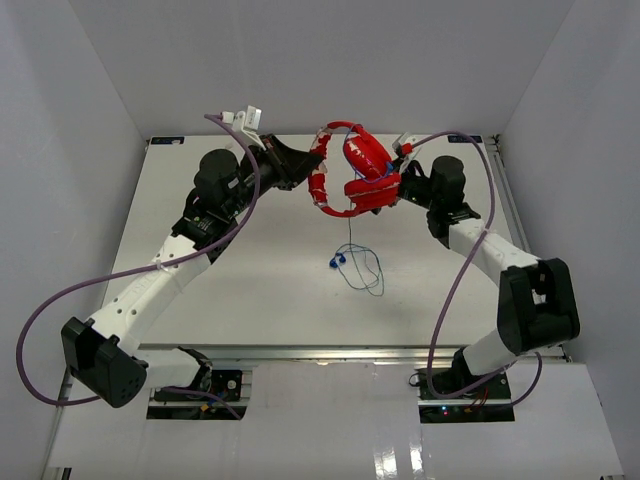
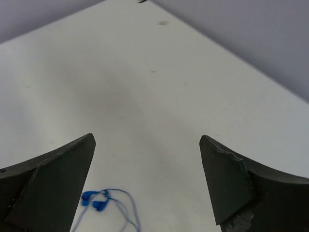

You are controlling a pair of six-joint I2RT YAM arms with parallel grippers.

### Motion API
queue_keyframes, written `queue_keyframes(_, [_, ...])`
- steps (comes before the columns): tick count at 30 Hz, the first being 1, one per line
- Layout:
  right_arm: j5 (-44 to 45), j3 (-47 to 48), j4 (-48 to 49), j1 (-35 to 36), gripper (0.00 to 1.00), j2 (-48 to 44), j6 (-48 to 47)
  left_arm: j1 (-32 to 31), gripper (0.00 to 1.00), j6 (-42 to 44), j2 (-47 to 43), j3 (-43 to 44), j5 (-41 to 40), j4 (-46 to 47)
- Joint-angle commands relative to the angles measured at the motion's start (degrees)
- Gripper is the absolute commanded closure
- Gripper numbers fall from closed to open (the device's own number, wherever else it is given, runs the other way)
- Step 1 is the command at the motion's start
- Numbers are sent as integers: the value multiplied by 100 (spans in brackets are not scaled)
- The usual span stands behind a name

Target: Wrap the headphones

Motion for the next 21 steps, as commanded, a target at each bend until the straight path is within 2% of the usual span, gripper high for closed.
queue_keyframes(1, [2519,-199,-932,-117,7,-903,-1555,-20,100,24,-345,275,-239,58])
queue_keyframes(2, [2090,-291,-1066,-241,9,-1056,-1659,-20,100,49,-371,255,-253,37])
queue_keyframes(4, [221,-303,-1606,-563,9,-1226,-1980,-20,100,72,-423,203,-275,36])
queue_keyframes(5, [-898,-254,-1922,-645,8,-1241,-2625,-20,100,82,-441,194,-277,26])
queue_keyframes(7, [-2856,125,-3700,-629,6,-1168,-4371,-20,100,112,-471,200,-307,-18])
queue_keyframes(9, [-3498,525,-6103,-566,7,-964,-6234,-20,100,154,-498,234,-318,-63])
queue_keyframes(10, [-3557,668,-6570,-516,7,-877,-6772,-20,100,164,-501,233,-319,-64])
queue_keyframes(11, [-3540,716,-6633,-458,7,-823,-6932,-20,100,167,-499,232,-316,-56])
queue_keyframes(13, [-3352,470,-5998,-320,9,-822,-6129,-20,100,161,-486,245,-297,-30])
queue_keyframes(14, [-3051,190,-5164,-178,10,-957,-5320,-20,100,145,-481,250,-287,-16])
queue_keyframes(15, [-2635,-175,-4044,5,10,-1166,-4286,-20,100,122,-476,255,-278,-2])
queue_keyframes(16, [-1859,-744,-2436,140,10,-1404,-3278,-20,100,101,-470,251,-261,6])
queue_keyframes(17, [-1243,-1176,-1090,245,10,-1555,-2646,-20,100,73,-466,244,-244,13])
queue_keyframes(18, [-991,-1341,-319,335,10,-1580,-2449,-20,100,35,-466,238,-231,20])
queue_keyframes(19, [-823,-1336,-197,463,10,-1446,-1999,-20,100,-3,-474,238,-224,35])
queue_keyframes(21, [-718,-982,-252,655,10,-1041,-1668,-20,100,-43,-482,231,-216,44])
